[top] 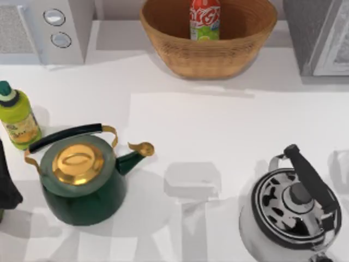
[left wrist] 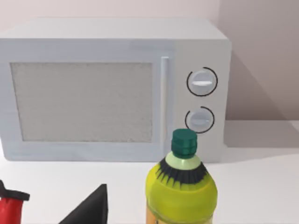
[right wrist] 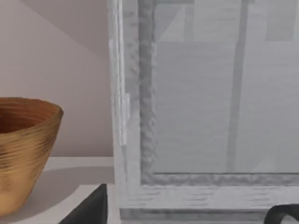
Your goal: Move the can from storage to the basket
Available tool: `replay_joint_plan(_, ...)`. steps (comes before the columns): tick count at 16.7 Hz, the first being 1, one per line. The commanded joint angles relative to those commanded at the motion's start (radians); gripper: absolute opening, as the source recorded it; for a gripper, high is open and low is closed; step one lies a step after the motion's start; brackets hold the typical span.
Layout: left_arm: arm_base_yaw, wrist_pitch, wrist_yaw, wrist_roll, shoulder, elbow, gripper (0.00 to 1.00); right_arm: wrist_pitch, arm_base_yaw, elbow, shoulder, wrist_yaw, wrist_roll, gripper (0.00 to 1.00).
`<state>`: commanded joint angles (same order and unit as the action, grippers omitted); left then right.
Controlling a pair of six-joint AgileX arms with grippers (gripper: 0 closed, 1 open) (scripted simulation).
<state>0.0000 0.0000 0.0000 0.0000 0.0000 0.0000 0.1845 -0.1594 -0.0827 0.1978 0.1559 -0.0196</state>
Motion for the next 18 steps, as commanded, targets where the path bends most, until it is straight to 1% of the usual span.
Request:
replay_joint_plan(3, 0.0, 0.0, 0.0, 0.0, 0.0, 0.0, 1.0, 0.17, -0.156, -0.063, 0.213, 0.15, -0.011, 1.0)
replay_joint_plan(9, 0.0, 0.0, 0.0, 0.0, 0.0, 0.0, 1.0, 0.572, -0.498, -0.184, 0.734, 0.498, -0.022, 1.0)
replay_joint_plan(12, 0.0, 0.0, 0.0, 0.0, 0.0, 0.0, 1.0, 0.76, -0.651, -0.228, 0.984, 0.653, -0.021, 1.0)
replay_joint_plan(15, 0.0, 0.0, 0.0, 0.0, 0.0, 0.0, 1.0, 0.906, -0.77, -0.258, 1.194, 0.77, -0.016, 1.0)
replay_joint_plan(18, 0.0, 0.0, 0.0, 0.0, 0.0, 0.0, 1.0, 0.999, -0.845, -0.278, 1.321, 0.838, -0.011, 1.0)
